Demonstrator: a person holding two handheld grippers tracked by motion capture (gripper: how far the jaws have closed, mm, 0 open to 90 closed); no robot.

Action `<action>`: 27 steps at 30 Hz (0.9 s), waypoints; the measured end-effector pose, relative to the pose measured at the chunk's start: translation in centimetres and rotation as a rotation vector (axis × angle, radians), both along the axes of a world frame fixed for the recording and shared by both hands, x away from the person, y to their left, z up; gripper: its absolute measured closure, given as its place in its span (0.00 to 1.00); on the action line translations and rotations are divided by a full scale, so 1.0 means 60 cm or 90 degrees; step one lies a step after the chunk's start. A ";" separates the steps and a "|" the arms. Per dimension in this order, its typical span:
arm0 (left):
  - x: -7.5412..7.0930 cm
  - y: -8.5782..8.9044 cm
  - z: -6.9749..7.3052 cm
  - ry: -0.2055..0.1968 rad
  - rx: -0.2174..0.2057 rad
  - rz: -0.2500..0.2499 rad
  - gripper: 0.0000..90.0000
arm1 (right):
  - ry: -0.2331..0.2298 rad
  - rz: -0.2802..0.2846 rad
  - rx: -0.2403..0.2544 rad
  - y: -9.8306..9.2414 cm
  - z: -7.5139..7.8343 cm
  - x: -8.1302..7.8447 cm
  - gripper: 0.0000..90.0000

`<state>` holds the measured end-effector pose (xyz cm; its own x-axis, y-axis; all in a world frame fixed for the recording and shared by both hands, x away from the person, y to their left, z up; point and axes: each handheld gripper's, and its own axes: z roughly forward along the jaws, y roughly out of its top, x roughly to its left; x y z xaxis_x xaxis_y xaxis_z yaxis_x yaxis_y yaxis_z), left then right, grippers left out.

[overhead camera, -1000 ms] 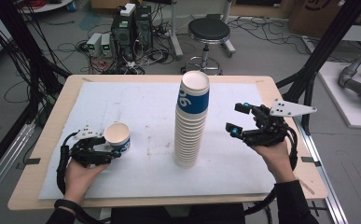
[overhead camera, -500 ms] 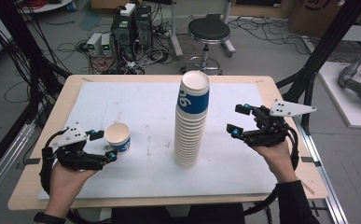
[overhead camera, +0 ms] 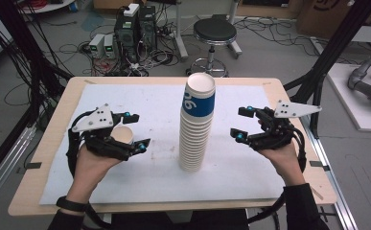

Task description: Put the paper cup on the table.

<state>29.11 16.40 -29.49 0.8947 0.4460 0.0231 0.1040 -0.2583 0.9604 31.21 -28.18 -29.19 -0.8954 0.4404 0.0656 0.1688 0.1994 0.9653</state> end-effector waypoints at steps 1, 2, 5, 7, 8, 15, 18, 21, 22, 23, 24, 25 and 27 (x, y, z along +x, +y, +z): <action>0.003 -0.001 0.003 0.000 -0.005 -0.006 0.19 | -0.002 0.000 -0.001 0.000 0.000 0.002 0.20; 0.005 -0.002 0.005 0.004 -0.010 -0.008 0.19 | 0.002 0.000 -0.002 0.000 -0.001 0.002 0.20; 0.011 -0.003 0.014 0.015 -0.005 -0.022 0.19 | 0.003 0.001 -0.001 0.001 -0.001 0.004 0.20; 0.010 -0.003 0.019 0.006 0.000 -0.025 0.19 | 0.002 0.003 -0.003 0.001 -0.001 0.005 0.20; 0.009 -0.001 0.021 -0.003 -0.010 -0.019 0.19 | 0.005 0.001 -0.004 0.001 -0.002 0.005 0.20; 0.008 0.006 0.016 -0.030 -0.029 -0.028 0.21 | 0.010 -0.011 -0.013 -0.004 -0.009 0.007 0.20; 0.011 0.004 0.014 -0.027 -0.032 -0.034 0.21 | 0.008 -0.016 -0.013 -0.006 -0.010 0.007 0.20; 0.013 0.003 0.013 -0.022 -0.029 -0.035 0.21 | 0.009 -0.017 -0.013 -0.008 -0.010 0.007 0.20; 0.013 0.003 0.013 -0.021 -0.028 -0.034 0.21 | 0.009 -0.017 -0.014 -0.008 -0.010 0.007 0.20; 0.014 0.003 0.013 -0.020 -0.027 -0.031 0.21 | 0.008 -0.017 -0.012 -0.007 -0.010 0.007 0.20; 0.014 0.003 0.013 -0.019 -0.028 -0.027 0.21 | 0.007 -0.017 -0.013 -0.007 -0.011 0.007 0.20; 0.013 0.004 0.013 -0.023 -0.029 -0.023 0.21 | 0.010 -0.015 -0.015 -0.007 -0.012 0.007 0.20; 0.013 0.005 0.013 -0.029 -0.035 -0.019 0.21 | 0.012 -0.016 -0.017 -0.007 -0.013 0.007 0.20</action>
